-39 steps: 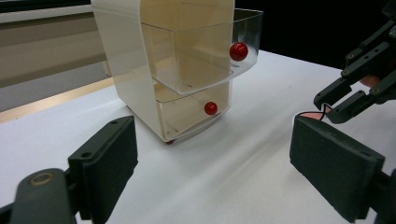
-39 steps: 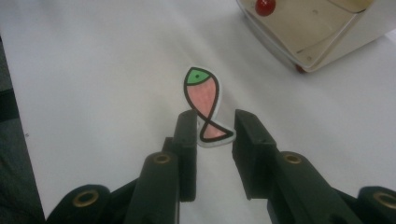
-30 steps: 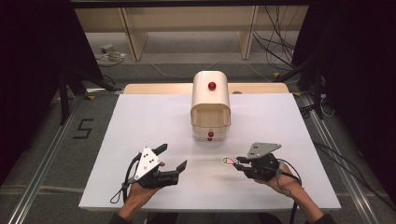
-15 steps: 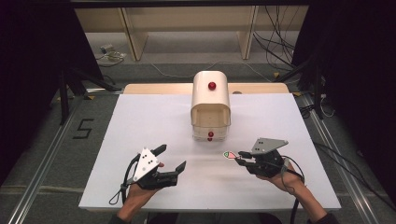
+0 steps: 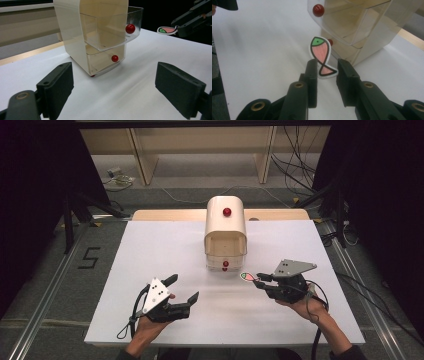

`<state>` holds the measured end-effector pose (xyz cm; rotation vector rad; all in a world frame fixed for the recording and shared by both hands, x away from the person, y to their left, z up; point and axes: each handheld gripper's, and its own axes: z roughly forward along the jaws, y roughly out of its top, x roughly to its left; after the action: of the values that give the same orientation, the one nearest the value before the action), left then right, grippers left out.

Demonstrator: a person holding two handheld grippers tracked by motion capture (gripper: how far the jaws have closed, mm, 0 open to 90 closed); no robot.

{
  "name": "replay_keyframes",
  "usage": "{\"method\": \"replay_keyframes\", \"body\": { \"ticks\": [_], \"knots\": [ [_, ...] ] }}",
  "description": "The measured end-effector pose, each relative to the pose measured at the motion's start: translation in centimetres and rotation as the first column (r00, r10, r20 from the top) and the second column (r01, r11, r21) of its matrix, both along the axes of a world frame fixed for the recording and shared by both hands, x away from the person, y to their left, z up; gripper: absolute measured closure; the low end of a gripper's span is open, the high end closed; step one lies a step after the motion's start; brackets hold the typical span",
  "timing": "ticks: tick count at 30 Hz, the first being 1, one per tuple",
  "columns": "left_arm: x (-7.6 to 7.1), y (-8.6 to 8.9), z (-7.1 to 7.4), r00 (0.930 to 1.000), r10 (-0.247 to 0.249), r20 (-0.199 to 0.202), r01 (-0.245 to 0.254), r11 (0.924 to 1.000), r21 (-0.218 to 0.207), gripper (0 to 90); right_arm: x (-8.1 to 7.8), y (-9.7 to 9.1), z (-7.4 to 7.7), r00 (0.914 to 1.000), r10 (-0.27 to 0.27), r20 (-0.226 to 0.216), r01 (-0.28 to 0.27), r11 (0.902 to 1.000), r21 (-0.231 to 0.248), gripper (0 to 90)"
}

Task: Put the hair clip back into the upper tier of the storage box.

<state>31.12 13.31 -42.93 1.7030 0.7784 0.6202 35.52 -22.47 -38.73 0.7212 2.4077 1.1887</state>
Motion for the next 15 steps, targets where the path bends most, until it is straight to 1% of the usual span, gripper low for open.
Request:
{"method": "replay_keyframes", "body": {
  "ticks": [7, 12, 13, 15],
  "knots": [
    [0.0, 0.1, 0.0, 1.0000, 0.001, 0.001, -0.001, 1.0000, -0.001, 14.7, 0.3, 0.0, 0.7, 0.9998, -0.008, 0.016, 0.008, 0.9997, 0.025, 71.9],
    [0.0, 0.0, 0.0, 1.0000, 0.000, 0.002, 0.000, 1.0000, 0.000, 14.7, 0.4, 0.0, 1.1, 0.9996, -0.016, 0.024, 0.016, 0.9993, 0.033, 71.9],
    [0.0, 0.0, 0.0, 1.0000, 0.000, 0.000, 0.000, 1.0000, -0.002, 14.7, 0.5, 0.0, 1.3, 0.9993, -0.017, 0.034, 0.016, 0.9990, 0.042, 71.9],
    [0.0, 0.0, 0.0, 1.0000, 0.000, 0.000, 0.000, 1.0000, -0.003, 14.7, 0.5, -0.1, 1.6, 0.9991, -0.022, 0.035, 0.020, 0.9987, 0.047, 71.9]
  ]
}}
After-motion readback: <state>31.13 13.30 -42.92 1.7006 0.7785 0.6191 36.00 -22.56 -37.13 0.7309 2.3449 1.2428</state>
